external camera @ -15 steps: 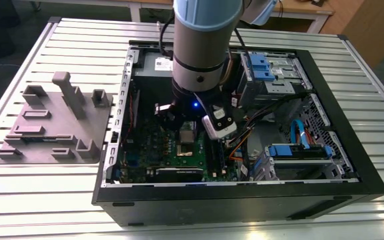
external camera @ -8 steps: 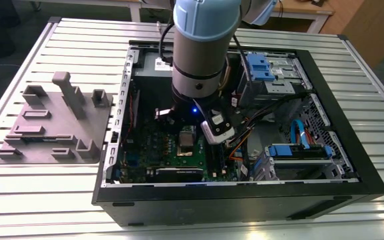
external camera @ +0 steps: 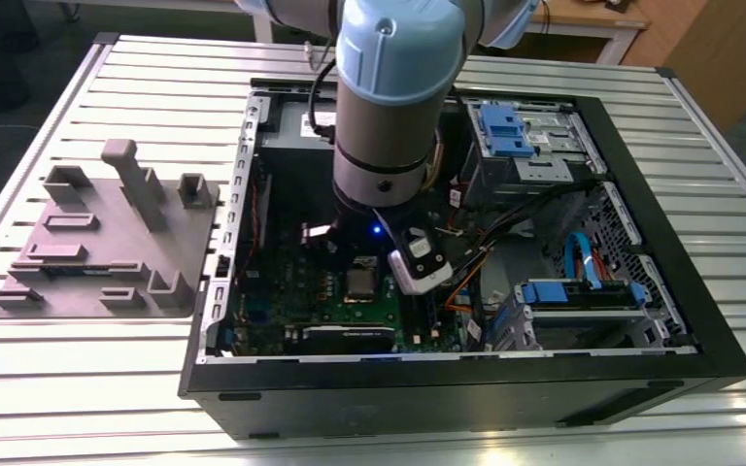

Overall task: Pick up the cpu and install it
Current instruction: 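Place the cpu into insertion slot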

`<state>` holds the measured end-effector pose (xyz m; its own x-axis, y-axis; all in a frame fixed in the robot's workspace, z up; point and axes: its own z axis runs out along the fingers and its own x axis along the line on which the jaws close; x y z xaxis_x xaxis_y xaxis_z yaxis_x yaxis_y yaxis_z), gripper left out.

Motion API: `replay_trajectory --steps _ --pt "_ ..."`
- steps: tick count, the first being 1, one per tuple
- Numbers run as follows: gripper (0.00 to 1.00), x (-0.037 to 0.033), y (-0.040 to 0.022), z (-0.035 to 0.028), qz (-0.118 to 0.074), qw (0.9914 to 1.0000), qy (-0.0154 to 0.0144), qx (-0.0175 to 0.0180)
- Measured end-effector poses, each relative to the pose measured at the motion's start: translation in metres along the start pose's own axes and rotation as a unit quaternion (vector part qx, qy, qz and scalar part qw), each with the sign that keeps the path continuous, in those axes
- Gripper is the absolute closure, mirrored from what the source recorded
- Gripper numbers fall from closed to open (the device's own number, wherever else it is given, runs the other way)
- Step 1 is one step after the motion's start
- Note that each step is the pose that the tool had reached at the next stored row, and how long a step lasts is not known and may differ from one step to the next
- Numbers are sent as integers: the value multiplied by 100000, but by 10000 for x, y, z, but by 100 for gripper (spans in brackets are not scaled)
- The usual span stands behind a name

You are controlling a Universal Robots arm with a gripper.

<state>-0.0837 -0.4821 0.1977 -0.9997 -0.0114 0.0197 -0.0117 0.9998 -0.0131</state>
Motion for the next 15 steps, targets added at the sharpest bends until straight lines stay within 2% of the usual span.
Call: replay_trajectory --steps 10,15 --pt "53 18 -1 86 -1 100000 37 43" --pt "53 18 0 98 53 100000 36 25"
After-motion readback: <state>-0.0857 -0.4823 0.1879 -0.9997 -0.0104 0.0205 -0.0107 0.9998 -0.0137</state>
